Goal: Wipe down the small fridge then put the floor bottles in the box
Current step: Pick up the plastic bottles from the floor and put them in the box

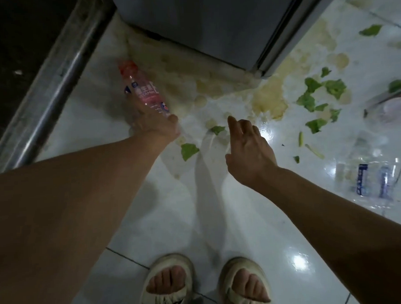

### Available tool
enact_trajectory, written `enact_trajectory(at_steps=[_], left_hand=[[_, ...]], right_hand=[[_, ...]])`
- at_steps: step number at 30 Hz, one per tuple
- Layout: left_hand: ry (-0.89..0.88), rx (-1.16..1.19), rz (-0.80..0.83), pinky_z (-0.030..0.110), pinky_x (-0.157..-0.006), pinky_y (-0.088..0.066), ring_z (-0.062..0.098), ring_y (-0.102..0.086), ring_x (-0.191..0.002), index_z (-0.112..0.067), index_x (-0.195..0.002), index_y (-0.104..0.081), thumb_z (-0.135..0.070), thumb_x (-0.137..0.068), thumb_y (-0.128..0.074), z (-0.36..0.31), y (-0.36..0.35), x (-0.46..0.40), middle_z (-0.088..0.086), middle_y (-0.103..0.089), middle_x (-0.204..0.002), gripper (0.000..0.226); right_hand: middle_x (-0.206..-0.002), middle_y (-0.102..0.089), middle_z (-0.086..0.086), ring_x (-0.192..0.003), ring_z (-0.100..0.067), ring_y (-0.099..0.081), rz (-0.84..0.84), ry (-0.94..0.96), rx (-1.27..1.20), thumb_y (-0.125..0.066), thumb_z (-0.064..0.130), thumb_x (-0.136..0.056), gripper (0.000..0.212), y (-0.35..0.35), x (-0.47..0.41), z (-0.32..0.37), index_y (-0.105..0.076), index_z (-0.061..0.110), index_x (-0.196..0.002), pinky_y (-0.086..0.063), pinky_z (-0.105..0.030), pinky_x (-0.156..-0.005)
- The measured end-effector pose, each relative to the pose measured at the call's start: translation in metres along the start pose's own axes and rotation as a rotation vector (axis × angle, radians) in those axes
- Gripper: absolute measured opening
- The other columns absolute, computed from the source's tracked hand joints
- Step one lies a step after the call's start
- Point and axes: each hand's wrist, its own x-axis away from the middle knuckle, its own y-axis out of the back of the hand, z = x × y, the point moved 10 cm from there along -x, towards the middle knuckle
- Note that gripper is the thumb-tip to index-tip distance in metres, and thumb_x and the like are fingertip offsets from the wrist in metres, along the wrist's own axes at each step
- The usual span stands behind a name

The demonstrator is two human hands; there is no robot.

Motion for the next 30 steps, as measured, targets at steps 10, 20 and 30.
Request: enact_trajectory(at_steps=[10,20,30], left_hand=[[-0.313,-0.417,0.252,0.051,-0.091,-0.046,0.045,-0.053,-0.104,-0.02,-0.147,0.004,-0.027,-0.08,-0.07,-0.06,-0.007,0.144,0.025,-0.037,-0.128,0.101],[-0.584,-0.513,0.522,0.042,-0.086,-0.044,0.036,-0.048,-0.108,-0.025,-0.147,0.001,-0.029,-0.08,-0.067,-0.141,-0.114,0.257,0.019,-0.038,-0.128,0.096],[-0.674,-0.601,0.569,0.048,-0.093,-0.045,0.038,-0.048,-0.108,-0.024,-0.146,0.001,-0.028,-0.083,-0.063,-0.18,-0.209,0.265,0.019,-0.038,-0.128,0.09]], right_hand=[[-0.142,-0.03,-0.011,-0.125,-0.028,-0.036,-0.041,-0.225,-0.137,-0.056,0.016,-0.088,0.078,0.044,0.097,-0.067,-0.008,0.012,-0.149,-0.037,-0.036,-0.099],[-0.137,-0.038,-0.013,-0.121,-0.03,-0.041,-0.118,-0.611,-0.219,-0.057,0.012,-0.086,0.072,0.049,0.195,-0.211,-0.016,0.011,-0.145,-0.04,-0.038,-0.094],[-0.139,-0.036,-0.016,-0.128,-0.031,-0.035,-0.169,-0.804,-0.419,-0.057,0.028,-0.091,0.072,0.0,0.18,-0.305,-0.015,0.007,-0.145,-0.036,-0.04,-0.1]])
